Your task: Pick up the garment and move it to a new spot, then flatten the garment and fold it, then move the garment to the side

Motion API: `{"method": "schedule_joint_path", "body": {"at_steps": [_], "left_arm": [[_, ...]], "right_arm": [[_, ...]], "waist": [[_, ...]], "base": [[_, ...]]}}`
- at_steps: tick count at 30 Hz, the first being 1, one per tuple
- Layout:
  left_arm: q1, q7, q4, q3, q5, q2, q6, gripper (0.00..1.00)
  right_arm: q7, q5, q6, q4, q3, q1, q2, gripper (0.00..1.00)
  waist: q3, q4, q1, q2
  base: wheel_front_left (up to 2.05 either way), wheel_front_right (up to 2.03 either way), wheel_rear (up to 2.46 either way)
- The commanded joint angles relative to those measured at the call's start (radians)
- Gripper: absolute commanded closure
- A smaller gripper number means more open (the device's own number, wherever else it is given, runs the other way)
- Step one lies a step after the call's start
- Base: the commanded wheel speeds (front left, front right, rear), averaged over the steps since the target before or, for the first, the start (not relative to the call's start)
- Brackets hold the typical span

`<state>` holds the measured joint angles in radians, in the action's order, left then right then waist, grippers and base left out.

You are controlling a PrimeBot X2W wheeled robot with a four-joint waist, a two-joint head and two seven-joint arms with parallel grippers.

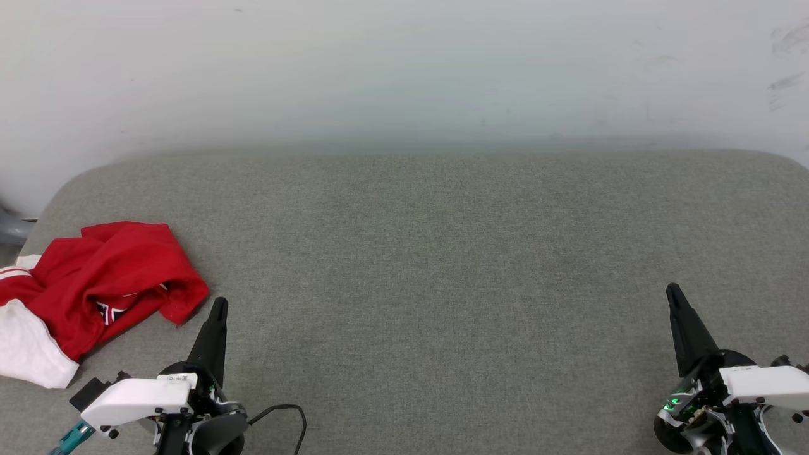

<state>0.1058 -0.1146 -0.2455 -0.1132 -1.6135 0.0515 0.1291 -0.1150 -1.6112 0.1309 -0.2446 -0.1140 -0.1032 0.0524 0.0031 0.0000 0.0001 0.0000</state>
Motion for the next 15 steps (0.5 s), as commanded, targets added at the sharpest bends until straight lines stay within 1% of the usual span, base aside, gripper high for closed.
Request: {"method": "schedule_joint_path", "body": {"at_steps": [1,15], "left_arm": [[0.006,-0.001,0.0,-0.002,0.001,-0.002,0.003,1.0],[0.006,-0.001,0.0,-0.002,0.001,-0.002,0.003,1.0]], "right_arm": [[-0.001,-0.004,0.0,-0.001,0.0,-0.011,-0.004,1.0],[-0.001,-0.004,0.0,-0.001,0.0,-0.011,-0.004,1.0]], "waist": [[0.0,0.0,-0.0001,0.0],[0.0,0.0,-0.0001,0.0]], "base": [[0.0,0.0,0.0],[0.0,0.0,0.0]]}}
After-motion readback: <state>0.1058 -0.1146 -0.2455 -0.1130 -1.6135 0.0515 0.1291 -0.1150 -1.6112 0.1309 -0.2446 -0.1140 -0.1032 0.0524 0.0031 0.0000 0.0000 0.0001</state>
